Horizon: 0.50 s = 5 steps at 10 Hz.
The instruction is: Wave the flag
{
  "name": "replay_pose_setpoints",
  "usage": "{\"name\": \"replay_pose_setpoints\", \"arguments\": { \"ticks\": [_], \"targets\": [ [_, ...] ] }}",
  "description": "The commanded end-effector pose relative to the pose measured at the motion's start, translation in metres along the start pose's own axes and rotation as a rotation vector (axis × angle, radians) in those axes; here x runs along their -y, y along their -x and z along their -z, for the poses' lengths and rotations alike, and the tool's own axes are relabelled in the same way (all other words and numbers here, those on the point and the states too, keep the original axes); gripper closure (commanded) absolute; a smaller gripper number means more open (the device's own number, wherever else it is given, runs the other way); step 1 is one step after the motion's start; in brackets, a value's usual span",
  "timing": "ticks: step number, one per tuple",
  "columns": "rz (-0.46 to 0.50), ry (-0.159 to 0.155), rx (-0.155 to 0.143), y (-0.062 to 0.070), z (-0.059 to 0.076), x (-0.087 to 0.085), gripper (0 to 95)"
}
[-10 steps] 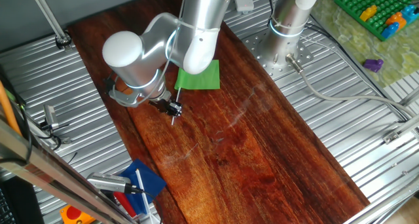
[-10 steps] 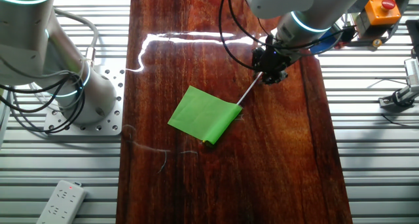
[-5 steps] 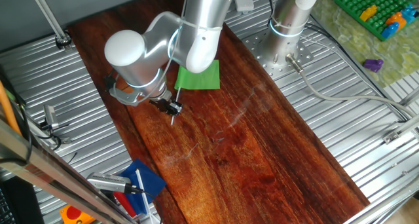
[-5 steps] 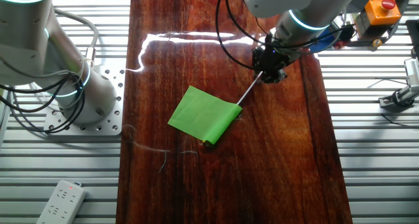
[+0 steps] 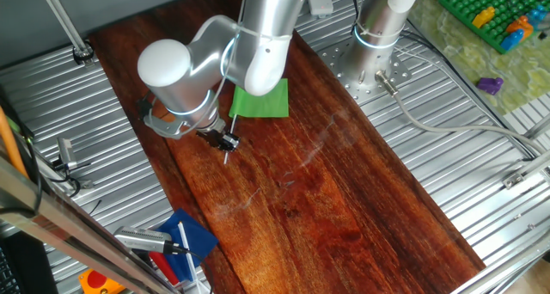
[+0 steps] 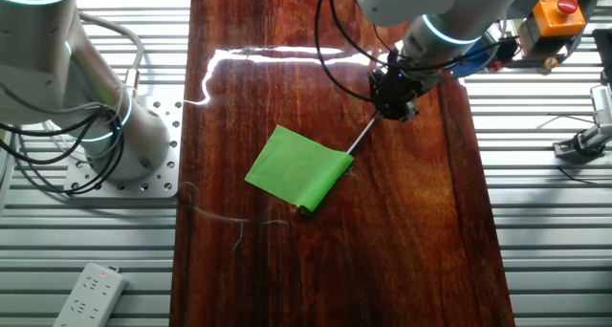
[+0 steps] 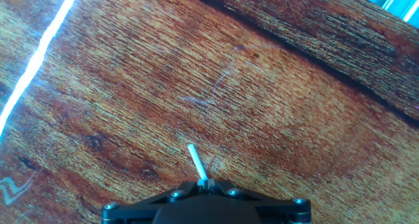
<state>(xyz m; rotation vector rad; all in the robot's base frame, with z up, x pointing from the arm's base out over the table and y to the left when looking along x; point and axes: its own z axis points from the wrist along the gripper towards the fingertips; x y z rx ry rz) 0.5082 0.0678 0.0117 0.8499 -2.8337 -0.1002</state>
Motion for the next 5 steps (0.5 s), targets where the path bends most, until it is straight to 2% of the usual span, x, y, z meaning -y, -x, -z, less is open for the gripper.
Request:
{"name": "replay_pose_setpoints", "arguments": {
  "ticks": [1,5],
  "targets": [
    [-0.002,-0.003,0.004,0.0003,-0.0001,0.0004,76.0],
    [-0.005,-0.004,0.003,0.0004,-0.0007,0.0003,76.0]
  ]
}}
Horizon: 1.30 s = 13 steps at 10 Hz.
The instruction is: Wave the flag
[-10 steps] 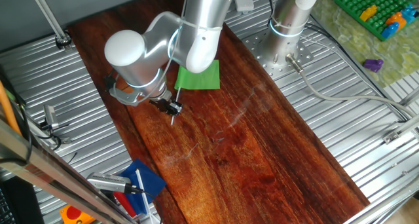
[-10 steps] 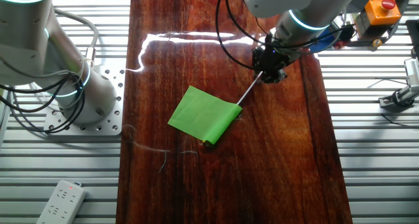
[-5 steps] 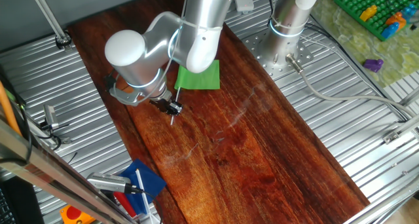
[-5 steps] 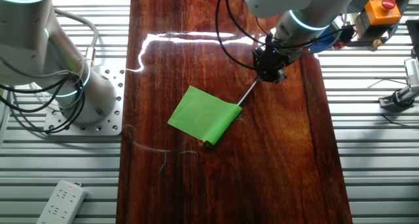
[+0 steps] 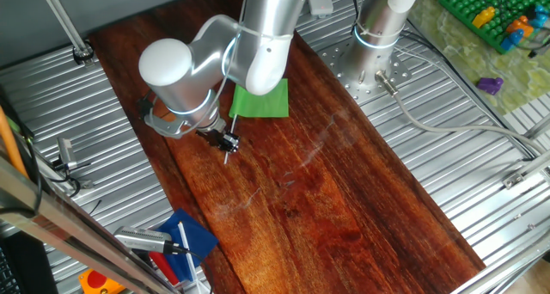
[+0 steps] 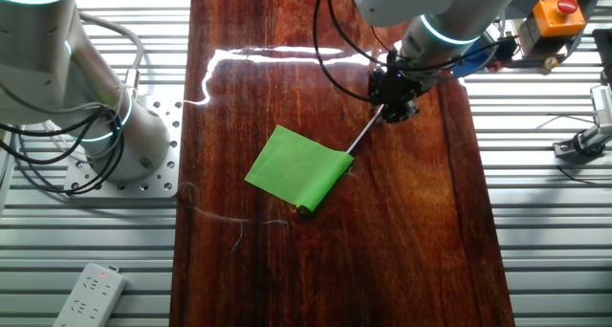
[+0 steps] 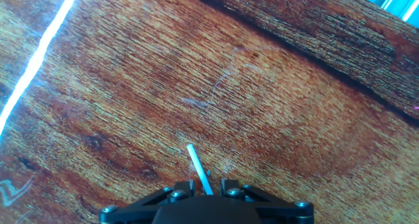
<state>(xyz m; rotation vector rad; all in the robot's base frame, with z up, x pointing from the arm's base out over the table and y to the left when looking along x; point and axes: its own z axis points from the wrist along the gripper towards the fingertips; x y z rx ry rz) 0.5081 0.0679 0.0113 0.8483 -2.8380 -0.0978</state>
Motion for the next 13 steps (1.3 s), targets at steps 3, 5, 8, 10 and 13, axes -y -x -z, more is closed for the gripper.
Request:
{"name": "replay_pose_setpoints", "arguments": {
  "ticks": [3,5,8,10,13],
  "targets": [
    [-0.012,-0.002,0.001,0.0004,-0.0013,0.0002,76.0],
    [-0.017,-0.005,0.003,0.0006,-0.003,-0.0002,76.0],
    [-0.025,-0.018,0.017,0.0007,-0.0049,-0.0006,95.0],
    [-0.026,-0.032,0.026,0.0007,-0.0049,-0.0006,95.0],
    [-0.039,-0.017,0.032,0.0006,-0.0031,-0.0003,95.0]
  ]
}}
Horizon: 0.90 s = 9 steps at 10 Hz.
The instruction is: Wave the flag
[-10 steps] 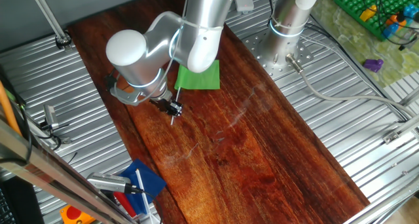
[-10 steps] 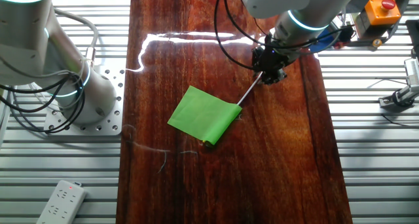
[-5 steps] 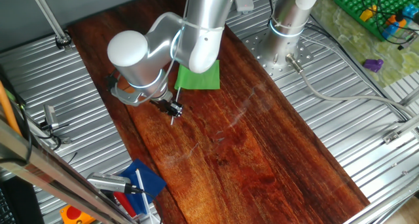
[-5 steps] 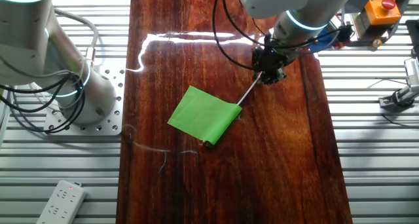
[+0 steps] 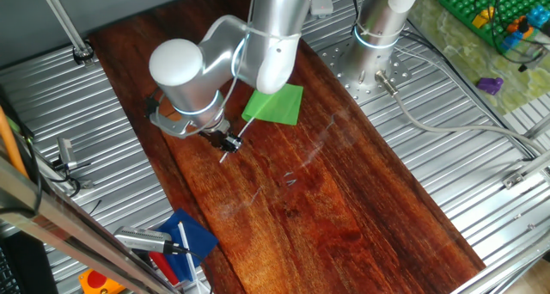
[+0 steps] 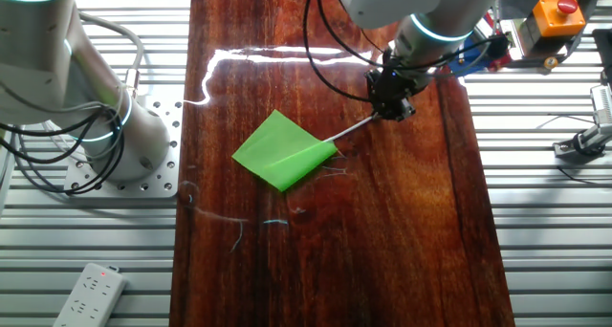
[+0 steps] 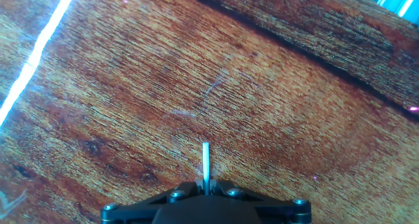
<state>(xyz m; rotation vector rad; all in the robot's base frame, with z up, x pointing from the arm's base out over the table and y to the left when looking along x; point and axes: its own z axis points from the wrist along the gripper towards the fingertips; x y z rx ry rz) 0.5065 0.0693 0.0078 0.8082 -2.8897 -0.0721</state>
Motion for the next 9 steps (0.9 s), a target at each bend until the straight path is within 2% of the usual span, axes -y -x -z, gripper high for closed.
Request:
{"name": "replay_pose_setpoints", "arguments": {
  "ticks": [1,4,5,6,7,9],
  "targets": [
    [-0.009,0.007,0.002,0.0,0.005,0.003,95.0],
    [-0.031,0.006,-0.001,-0.002,0.019,0.008,95.0],
    [-0.029,0.008,-0.015,-0.005,0.035,0.013,95.0],
    [-0.03,0.013,-0.021,-0.007,0.043,0.014,95.0],
    [-0.021,0.024,-0.031,-0.012,0.066,0.018,95.0],
    [-0.011,0.033,-0.046,-0.02,0.093,0.02,95.0]
  ]
}}
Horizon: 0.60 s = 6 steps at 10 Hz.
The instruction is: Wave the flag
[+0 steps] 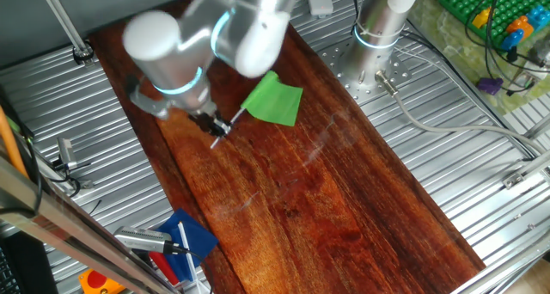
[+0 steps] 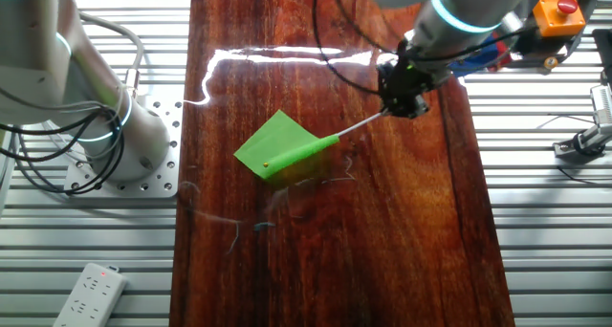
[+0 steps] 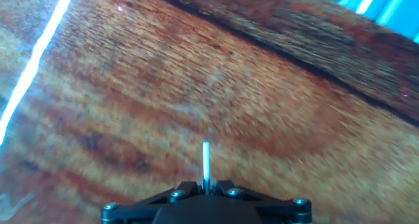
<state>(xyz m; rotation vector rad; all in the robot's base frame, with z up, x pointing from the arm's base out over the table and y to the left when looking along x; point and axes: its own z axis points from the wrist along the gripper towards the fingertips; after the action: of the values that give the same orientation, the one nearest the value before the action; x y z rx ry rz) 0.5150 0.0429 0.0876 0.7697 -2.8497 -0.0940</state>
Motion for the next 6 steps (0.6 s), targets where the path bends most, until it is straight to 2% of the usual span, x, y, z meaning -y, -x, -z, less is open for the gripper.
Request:
{"name": "replay_pose_setpoints", "arguments": {
  "ticks": [1,3,6],
  "targets": [
    [0.023,0.003,-0.005,-0.009,0.019,0.001,95.0],
    [0.068,0.01,0.0,-0.016,0.025,0.013,95.0],
    [0.121,0.017,-0.016,-0.026,0.042,0.044,95.0]
  ]
}}
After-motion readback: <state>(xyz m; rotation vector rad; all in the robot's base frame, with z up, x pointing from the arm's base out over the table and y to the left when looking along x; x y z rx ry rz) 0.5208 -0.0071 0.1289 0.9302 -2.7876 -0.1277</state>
